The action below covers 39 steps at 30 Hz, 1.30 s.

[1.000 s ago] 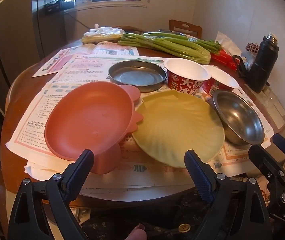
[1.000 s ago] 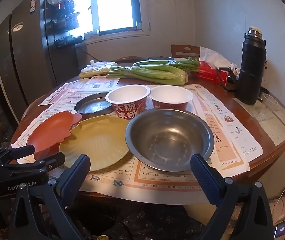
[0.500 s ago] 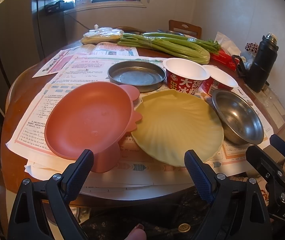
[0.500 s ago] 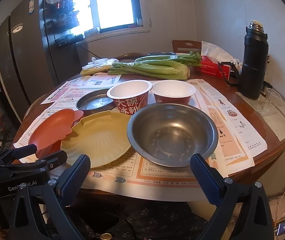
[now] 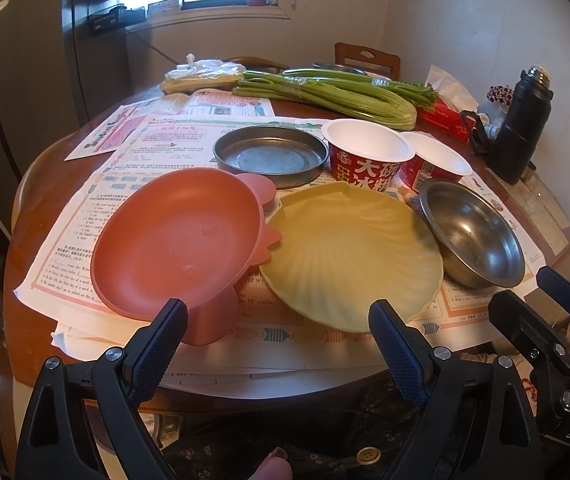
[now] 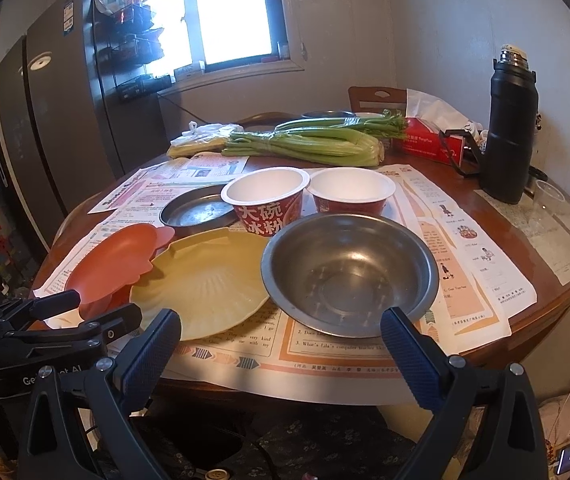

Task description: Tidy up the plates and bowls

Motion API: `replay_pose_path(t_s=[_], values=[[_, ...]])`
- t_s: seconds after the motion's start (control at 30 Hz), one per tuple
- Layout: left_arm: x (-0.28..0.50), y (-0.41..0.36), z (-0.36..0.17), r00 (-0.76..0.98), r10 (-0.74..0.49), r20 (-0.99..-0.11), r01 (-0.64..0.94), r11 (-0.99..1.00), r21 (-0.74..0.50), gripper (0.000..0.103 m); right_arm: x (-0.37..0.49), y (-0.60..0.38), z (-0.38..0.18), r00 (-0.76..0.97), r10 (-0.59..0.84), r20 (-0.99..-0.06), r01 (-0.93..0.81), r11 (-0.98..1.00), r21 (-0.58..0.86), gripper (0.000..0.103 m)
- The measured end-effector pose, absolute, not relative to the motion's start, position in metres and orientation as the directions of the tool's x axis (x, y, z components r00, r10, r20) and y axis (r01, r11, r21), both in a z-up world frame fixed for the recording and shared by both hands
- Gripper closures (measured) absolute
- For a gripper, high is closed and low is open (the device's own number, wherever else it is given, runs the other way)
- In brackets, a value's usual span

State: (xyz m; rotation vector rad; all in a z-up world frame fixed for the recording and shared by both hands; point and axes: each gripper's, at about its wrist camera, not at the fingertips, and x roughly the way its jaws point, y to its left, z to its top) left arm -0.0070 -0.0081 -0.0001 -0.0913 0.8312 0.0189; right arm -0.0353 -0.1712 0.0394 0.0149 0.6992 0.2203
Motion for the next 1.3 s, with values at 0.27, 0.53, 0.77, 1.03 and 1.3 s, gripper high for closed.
replay_pose_path(t_s=[0.27, 0.53, 0.77, 1.03, 1.3], values=[[-0.006, -0.010, -0.001, 0.671, -0.021, -0.741, -0.048, 0.996, -0.072, 0.011, -0.036, -0.170, 0.039, 0.740, 0.211, -0.638, -0.202, 0.975, 0.088, 0.002], [-0.008, -0.009, -0.003, 0.671, -0.021, -0.741, -0.049, 0.996, -0.074, 0.011, -0.035, -0.169, 0.035, 0.723, 0.207, -0.659, -0.201, 0.976, 0.086, 0.002], [-0.009, -0.004, -0.002, 0.680, -0.016, -0.733, -0.058, 0.995, -0.075, 0.011, -0.035, -0.167, 0.034, 0.721, 0.213, -0.659, -0.210, 0.974, 0.085, 0.002], [-0.011, 0.008, 0.001, 0.689, 0.001, -0.725, -0.082, 0.994, -0.076, 0.011, -0.033, -0.162, 0.037, 0.726, 0.216, -0.653, -0.223, 0.972, 0.074, 0.003], [-0.010, 0.040, 0.001, 0.688, 0.034, -0.725, -0.152, 0.983, -0.098, 0.011, -0.024, -0.150, 0.044, 0.730, 0.236, -0.642, -0.257, 0.964, 0.062, 0.003]])
